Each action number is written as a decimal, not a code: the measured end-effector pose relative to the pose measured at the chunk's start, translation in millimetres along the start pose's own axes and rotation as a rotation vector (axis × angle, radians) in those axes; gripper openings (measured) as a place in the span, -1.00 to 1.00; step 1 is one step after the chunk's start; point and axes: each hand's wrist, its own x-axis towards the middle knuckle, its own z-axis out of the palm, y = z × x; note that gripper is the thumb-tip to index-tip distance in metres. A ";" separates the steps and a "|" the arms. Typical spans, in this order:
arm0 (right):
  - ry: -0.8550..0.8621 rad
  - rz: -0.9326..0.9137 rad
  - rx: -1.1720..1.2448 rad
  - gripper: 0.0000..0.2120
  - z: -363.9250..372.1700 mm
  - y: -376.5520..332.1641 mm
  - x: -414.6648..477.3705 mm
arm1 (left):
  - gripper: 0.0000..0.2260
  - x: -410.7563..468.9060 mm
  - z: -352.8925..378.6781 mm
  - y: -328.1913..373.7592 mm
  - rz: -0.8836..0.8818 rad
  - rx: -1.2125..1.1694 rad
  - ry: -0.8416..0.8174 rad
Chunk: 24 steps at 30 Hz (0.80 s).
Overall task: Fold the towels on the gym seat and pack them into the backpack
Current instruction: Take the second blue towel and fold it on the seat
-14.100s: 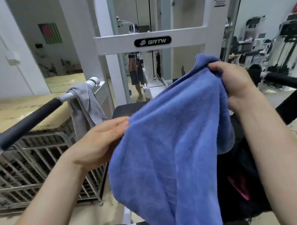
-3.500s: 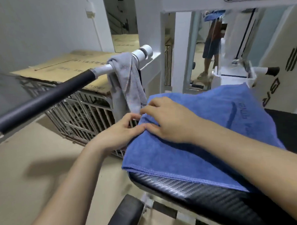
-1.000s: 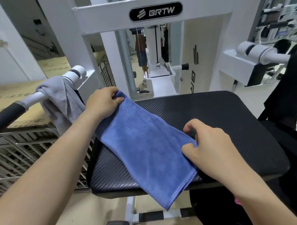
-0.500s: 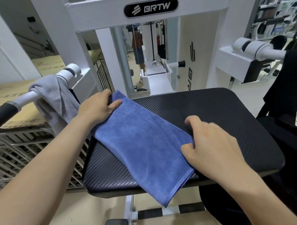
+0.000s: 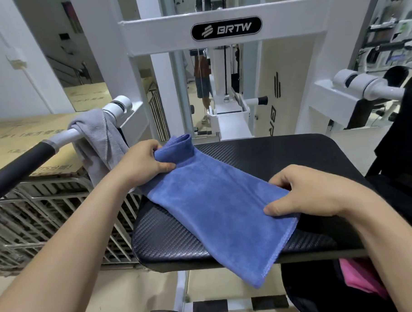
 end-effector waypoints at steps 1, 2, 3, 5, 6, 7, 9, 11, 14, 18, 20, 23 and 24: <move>-0.001 -0.043 0.095 -0.74 -9.4 2.6 -0.1 | -0.70 -4.8 -2.0 -1.7 -0.017 -0.118 0.022; 0.022 -0.068 0.175 -0.79 -22.2 6.6 1.6 | -0.63 -12.0 -4.2 -3.5 -0.046 -0.269 0.042; 0.058 -0.073 0.223 -0.84 -36.8 11.7 6.3 | -0.53 -21.6 -5.9 -4.2 -0.070 -0.438 0.065; 0.156 -0.056 0.195 -0.85 -66.6 18.2 26.2 | -0.41 -43.2 -5.6 -1.0 -0.092 -0.695 0.132; 0.229 -0.037 0.146 -0.86 -78.1 18.1 41.8 | -0.41 -53.3 -2.5 1.5 -0.083 -0.750 0.150; 0.327 -0.005 0.078 -0.88 -84.7 14.9 57.5 | -0.42 -62.1 2.2 3.3 -0.072 -0.766 0.159; 0.571 0.088 -0.211 -0.81 -81.9 3.3 84.3 | -0.45 -78.2 11.4 7.4 -0.074 -0.705 0.152; 0.703 0.094 -0.502 -0.62 -58.1 -17.2 96.6 | -0.49 -85.6 19.1 1.9 -0.107 -0.595 0.140; 0.606 -0.255 -0.511 -0.51 3.3 -53.6 102.2 | -0.62 -82.6 27.0 1.4 -0.146 -0.462 0.164; 0.296 -0.399 -0.548 -0.39 66.4 -65.9 105.2 | -0.71 -79.2 46.1 22.5 -0.023 -0.043 0.279; 0.270 -0.364 -0.522 -0.36 57.4 -48.0 107.5 | -0.79 -80.5 52.5 23.5 -0.011 0.037 0.378; 0.272 -0.190 -0.532 -0.28 20.6 -3.6 107.9 | -0.81 -85.4 56.3 20.7 -0.038 0.025 0.432; 0.297 -0.098 -0.528 -0.26 6.2 13.8 107.3 | -0.81 -86.8 55.5 22.0 -0.038 0.015 0.438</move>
